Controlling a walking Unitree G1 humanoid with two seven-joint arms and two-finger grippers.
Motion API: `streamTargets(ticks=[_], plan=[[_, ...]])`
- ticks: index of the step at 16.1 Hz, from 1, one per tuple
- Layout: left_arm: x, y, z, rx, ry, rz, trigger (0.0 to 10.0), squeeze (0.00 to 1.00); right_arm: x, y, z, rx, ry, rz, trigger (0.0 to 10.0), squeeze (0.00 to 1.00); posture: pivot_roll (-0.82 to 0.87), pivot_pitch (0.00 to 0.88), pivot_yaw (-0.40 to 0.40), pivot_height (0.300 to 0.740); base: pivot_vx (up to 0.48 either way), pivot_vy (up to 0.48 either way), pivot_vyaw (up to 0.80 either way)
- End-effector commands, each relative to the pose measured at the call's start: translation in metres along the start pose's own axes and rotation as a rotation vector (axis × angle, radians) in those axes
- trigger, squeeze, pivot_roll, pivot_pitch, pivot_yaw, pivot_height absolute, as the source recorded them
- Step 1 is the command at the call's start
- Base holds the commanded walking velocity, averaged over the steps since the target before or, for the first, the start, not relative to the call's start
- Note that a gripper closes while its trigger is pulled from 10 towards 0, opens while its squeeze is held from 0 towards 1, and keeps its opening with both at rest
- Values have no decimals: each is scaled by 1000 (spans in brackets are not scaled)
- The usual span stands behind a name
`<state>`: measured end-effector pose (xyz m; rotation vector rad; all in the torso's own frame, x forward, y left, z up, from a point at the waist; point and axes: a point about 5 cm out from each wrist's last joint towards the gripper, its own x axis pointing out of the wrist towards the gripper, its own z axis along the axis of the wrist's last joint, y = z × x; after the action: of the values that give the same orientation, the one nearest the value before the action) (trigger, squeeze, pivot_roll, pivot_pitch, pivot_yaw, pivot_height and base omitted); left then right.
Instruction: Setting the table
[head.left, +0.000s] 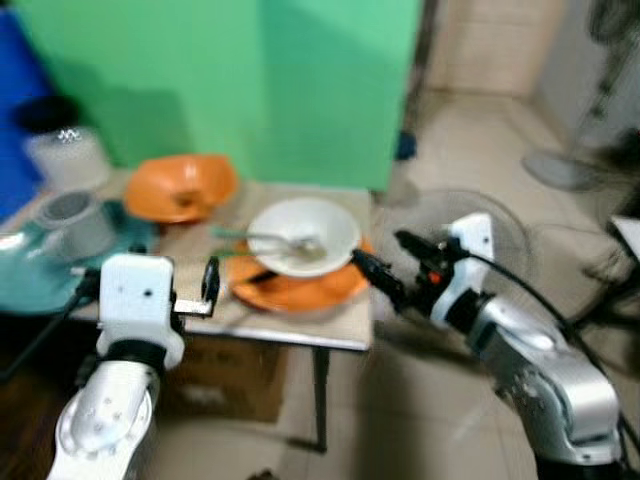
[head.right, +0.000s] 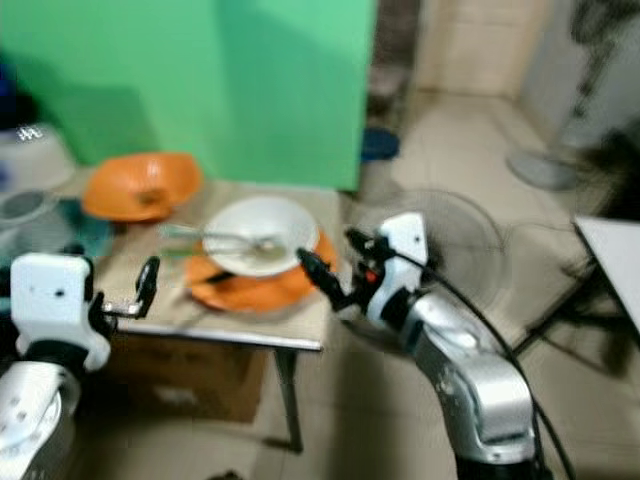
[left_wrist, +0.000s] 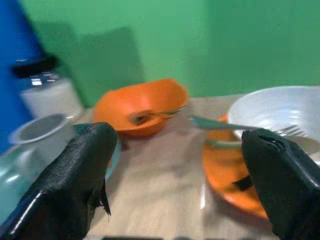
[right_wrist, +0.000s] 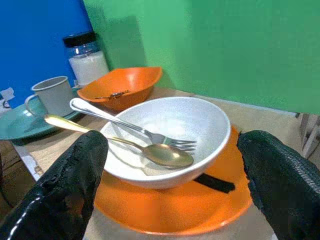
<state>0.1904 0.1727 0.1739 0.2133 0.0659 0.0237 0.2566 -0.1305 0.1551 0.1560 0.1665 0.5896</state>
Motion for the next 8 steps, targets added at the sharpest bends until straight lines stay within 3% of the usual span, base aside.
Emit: streamTargets(ticks=[1,3,8], plan=[[-1,0,0,23,-7,2,10000,0,-2,-9,-4,10,-2,-122,10000,0,66,0,22,740,0,0,0],[0,-1,1,5,-11,-31,10000,0,-2,-14,-2,4,-35,-192,10000,0,61,0,31,740,0,0,0],[14,-5,5,-2,-47,-124,10000,0,0,-18,3,-13,-44,-204,10000,0,29,0,63,740,0,0,0]])
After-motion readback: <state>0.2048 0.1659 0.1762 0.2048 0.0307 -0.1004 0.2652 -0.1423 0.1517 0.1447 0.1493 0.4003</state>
